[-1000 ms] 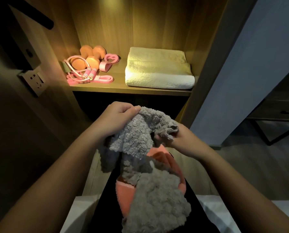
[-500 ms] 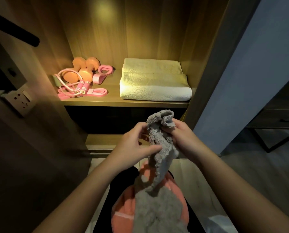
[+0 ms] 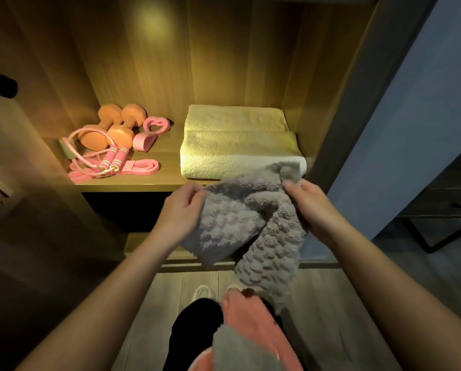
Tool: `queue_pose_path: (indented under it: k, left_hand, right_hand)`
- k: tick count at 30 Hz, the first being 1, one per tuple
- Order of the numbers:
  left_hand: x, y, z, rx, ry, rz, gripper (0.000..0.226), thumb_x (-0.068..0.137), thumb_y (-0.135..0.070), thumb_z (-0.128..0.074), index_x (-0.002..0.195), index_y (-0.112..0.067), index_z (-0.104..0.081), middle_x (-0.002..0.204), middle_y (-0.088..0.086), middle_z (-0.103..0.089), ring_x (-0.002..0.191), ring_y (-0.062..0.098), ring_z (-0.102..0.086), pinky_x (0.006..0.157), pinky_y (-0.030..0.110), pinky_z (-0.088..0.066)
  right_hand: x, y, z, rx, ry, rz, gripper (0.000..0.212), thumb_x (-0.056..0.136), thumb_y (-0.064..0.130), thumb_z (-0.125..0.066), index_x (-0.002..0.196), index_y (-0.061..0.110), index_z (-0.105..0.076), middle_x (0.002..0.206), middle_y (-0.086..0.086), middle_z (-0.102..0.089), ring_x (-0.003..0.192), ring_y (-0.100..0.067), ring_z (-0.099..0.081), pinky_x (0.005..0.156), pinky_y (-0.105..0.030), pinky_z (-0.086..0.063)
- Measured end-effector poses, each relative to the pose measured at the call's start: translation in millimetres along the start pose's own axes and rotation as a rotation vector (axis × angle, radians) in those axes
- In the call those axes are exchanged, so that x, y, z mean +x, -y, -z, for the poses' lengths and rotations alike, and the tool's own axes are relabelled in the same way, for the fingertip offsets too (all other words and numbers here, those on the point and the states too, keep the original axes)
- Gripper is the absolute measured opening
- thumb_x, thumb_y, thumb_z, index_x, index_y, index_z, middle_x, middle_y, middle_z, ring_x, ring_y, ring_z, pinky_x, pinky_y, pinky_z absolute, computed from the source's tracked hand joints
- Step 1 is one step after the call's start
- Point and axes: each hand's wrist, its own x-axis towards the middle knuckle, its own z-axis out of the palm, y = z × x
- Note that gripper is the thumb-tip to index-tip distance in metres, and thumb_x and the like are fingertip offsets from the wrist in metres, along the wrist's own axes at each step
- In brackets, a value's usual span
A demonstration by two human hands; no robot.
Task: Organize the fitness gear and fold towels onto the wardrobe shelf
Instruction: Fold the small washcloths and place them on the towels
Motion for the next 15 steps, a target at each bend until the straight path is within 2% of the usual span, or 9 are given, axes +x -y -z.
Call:
queue_pose_path:
  k: [2,3,5,6,8,11,13,15]
  left_hand:
    - [23,3,6,0.060,0.017,-0.039,0.018,0.096,-0.032,-0.053,0.079,-0.030,-0.060,0.079,-0.011,-0.064,0.076,0.007,-0.059,0.065,0.026,-0.042]
    - [36,5,9,0.099,0.030,-0.061,0.017,0.094,-0.034,-0.056,0.080,-0.029,-0.062,0.077,-0.011,-0.065,0.074,0.006,-0.060,0.064,0.027,-0.045]
    - [60,6,13,0.193,0.051,-0.117,0.017,0.091,-0.038,-0.060,0.078,-0.027,-0.063,0.072,-0.010,-0.066,0.071,0.007,-0.061,0.063,0.029,-0.047]
    - [72,5,15,0.237,0.067,-0.143,0.018,0.091,-0.039,-0.061,0.077,-0.027,-0.063,0.071,-0.009,-0.065,0.070,0.008,-0.061,0.062,0.030,-0.047]
    - [98,4,16,0.309,0.103,-0.184,0.018,0.092,-0.040,-0.060,0.079,-0.028,-0.062,0.072,-0.011,-0.064,0.070,0.006,-0.059,0.058,0.027,-0.044]
    - [138,4,10,0.445,0.120,-0.247,0.015,0.097,-0.035,-0.053,0.087,-0.026,-0.060,0.074,-0.016,-0.058,0.070,0.009,-0.055,0.057,0.028,-0.038]
    - [167,2,5,0.553,0.100,-0.287,0.014,0.099,-0.030,-0.050,0.094,-0.022,-0.061,0.077,-0.010,-0.058,0.073,0.016,-0.056,0.062,0.032,-0.044]
    - [196,3,3,0.640,0.072,-0.309,0.014,0.099,-0.025,-0.049,0.101,-0.020,-0.063,0.086,-0.003,-0.064,0.077,0.019,-0.059,0.069,0.036,-0.051]
  right_hand:
    - [15,2,10,-0.050,-0.043,-0.023,0.048,0.097,0.039,-0.050,0.103,-0.008,-0.058,0.104,-0.028,-0.066,0.097,-0.044,-0.064,0.091,-0.053,-0.048]
    - [22,2,15,-0.062,-0.065,-0.030,0.045,0.098,0.038,-0.051,0.091,-0.006,-0.058,0.091,-0.025,-0.068,0.086,-0.041,-0.065,0.081,-0.047,-0.051]
    - [37,0,22,-0.088,-0.081,-0.030,0.038,0.098,0.035,-0.052,0.069,0.011,-0.050,0.064,-0.008,-0.053,0.063,-0.023,-0.052,0.062,-0.034,-0.037]
    - [45,-1,24,-0.108,-0.084,-0.027,0.038,0.098,0.034,-0.052,0.065,0.016,-0.045,0.059,-0.002,-0.044,0.057,-0.016,-0.045,0.058,-0.031,-0.031]
    - [61,-4,26,-0.172,-0.093,-0.014,0.040,0.098,0.032,-0.053,0.062,0.017,-0.044,0.056,0.003,-0.041,0.049,-0.008,-0.040,0.054,-0.028,-0.028]
    - [91,-7,24,-0.257,-0.146,0.037,0.037,0.098,0.031,-0.053,0.068,0.011,-0.045,0.062,-0.005,-0.041,0.055,-0.012,-0.040,0.055,-0.031,-0.027]
    - [114,-7,21,-0.237,-0.185,0.057,0.033,0.099,0.031,-0.052,0.074,0.009,-0.047,0.070,-0.011,-0.044,0.063,-0.019,-0.044,0.060,-0.032,-0.029]
    - [139,-5,14,-0.205,-0.222,0.063,0.034,0.100,0.030,-0.049,0.071,0.012,-0.044,0.068,-0.007,-0.045,0.062,-0.015,-0.045,0.059,-0.030,-0.030]
